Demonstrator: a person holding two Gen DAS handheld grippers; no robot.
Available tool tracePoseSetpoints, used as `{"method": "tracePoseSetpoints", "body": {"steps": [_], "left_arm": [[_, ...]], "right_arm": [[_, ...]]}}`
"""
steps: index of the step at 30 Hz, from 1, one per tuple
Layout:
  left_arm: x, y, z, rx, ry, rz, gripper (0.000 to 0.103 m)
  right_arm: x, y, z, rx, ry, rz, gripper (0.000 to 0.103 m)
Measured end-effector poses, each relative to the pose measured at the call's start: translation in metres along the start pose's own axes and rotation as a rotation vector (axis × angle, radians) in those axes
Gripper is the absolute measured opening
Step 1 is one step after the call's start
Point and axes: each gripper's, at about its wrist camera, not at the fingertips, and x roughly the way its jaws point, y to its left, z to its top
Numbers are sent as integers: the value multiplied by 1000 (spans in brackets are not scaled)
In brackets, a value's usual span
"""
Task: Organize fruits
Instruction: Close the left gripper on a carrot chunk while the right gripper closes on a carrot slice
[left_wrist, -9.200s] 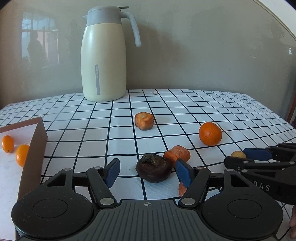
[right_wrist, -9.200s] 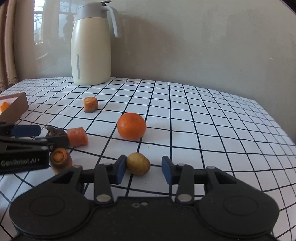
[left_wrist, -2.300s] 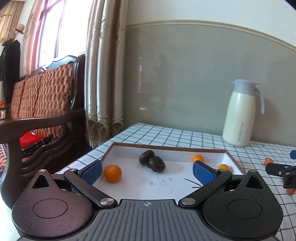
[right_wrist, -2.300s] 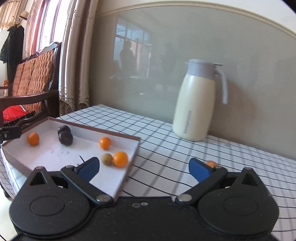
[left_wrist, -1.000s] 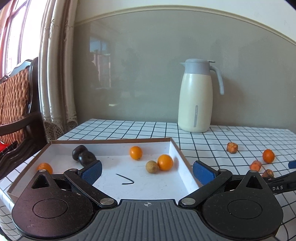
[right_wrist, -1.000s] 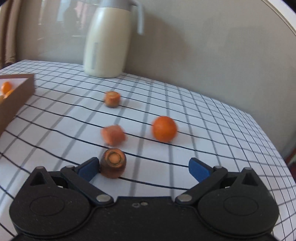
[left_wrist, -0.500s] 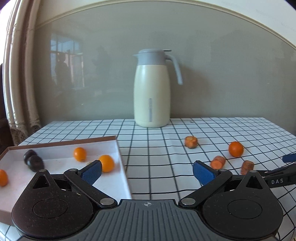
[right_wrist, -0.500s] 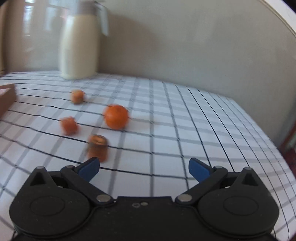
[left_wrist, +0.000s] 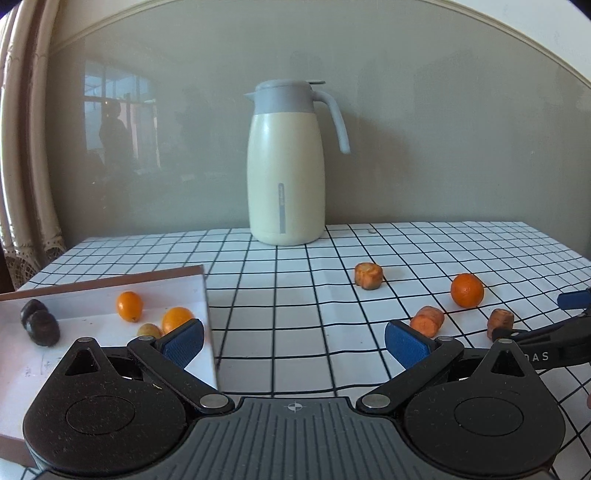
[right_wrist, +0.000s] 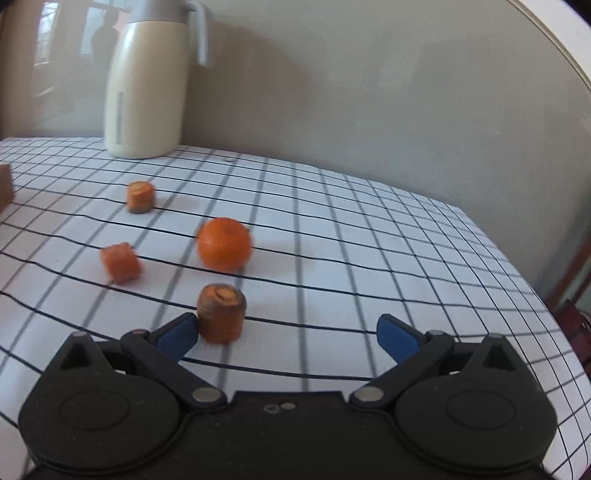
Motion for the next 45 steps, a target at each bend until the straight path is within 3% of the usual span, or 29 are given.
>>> {"method": "tracePoseSetpoints", "body": {"steps": [4,9,12,13,18,21,31,35,38,41,43,44,45], "left_arm": [[15,-20,4,29,14,-38,103],[31,-44,3,80,56,-74,102],[38,-54,4,89,74,-95,80],[41,-56,4,83,84,-102,80],[54,-72,1,94,118,-144,80],[62,-80,1,97,136,-159,79],[85,-91,6,71,190,-191,77],[91,-100,8,89,200,-199,68],[92,-104,8,90,199,-197,68],[91,-105,9,92,197,-192,67],[89,-104,9,89,188,-197,41],[88,-105,8,89,185,-194,35],[86,-107,8,102,181,-187,34]], "right_arm": [[2,-17,-3,41,19,-13,97],[-8,-11,-3,7,-37,111,96],[-6,-7,-1,-15,-32,157,84],[-3,-7,1,-10,-27,174,77],[2,-6,4,-13,-19,223,64],[7,-3,5,-28,-12,222,52],[13,-17,7,25,1,216,45],[15,-19,7,35,4,212,43],[14,-19,7,37,3,231,36],[11,-15,6,23,2,249,21],[11,-12,7,19,1,240,20],[12,-13,8,25,2,241,20],[12,-14,8,32,3,243,20]]}}
